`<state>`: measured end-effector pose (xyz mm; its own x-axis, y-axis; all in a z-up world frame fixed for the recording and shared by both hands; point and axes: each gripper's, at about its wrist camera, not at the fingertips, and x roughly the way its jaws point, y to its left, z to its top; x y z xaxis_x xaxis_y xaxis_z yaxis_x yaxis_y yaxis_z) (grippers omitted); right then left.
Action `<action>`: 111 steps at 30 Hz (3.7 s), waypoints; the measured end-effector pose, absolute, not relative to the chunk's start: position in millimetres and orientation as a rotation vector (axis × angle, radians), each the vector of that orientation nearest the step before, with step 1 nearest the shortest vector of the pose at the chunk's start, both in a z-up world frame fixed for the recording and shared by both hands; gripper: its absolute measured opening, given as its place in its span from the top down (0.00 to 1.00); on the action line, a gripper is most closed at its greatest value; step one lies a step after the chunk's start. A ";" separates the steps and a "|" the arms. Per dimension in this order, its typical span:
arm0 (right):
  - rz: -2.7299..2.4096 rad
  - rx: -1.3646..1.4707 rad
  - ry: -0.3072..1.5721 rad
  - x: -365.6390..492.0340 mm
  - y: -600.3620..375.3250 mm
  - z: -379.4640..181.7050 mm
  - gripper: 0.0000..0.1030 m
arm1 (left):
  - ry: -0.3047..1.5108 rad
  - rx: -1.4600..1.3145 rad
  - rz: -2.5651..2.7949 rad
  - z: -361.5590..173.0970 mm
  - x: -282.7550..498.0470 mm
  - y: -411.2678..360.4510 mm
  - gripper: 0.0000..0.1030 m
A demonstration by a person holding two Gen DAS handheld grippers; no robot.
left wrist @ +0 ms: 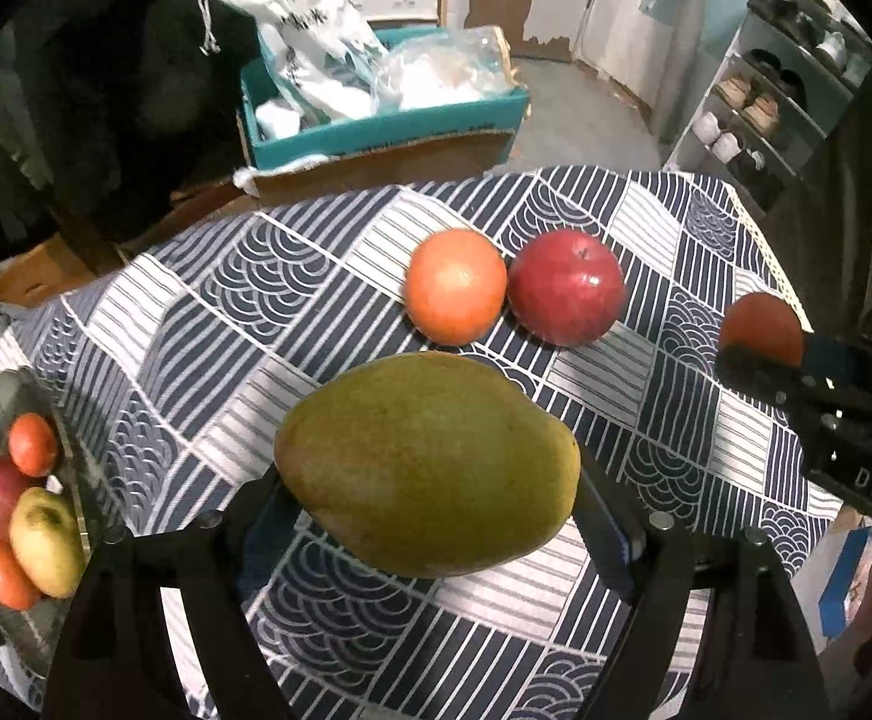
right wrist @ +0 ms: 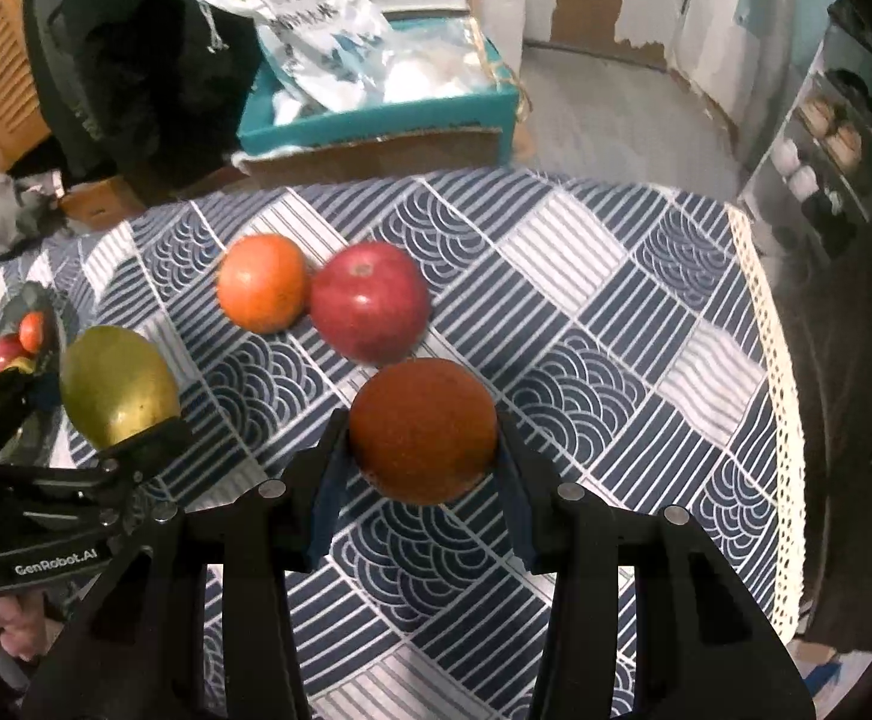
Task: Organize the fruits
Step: 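Lift the mango and orange and carry both over the glass bowl, then lower the mango into the bowl with the left tool while the right tool releases the orange there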
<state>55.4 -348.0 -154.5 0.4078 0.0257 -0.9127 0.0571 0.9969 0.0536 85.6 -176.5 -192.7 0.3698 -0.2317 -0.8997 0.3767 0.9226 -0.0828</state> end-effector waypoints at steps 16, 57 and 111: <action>0.055 0.002 1.055 49.3 -310.7 -109.3 0.56 | 1.022 0.176 -0.389 -142.9 60.0 -151.0 0.18; 0.346 -0.122 0.945 66.7 -163.1 -53.9 0.56 | 0.947 0.028 -0.142 -98.4 36.0 6.7 0.18; 0.604 -0.126 1.245 132.9 2.5 -179.6 0.55 | 1.300 -0.192 0.113 -227.2 47.9 140.7 0.17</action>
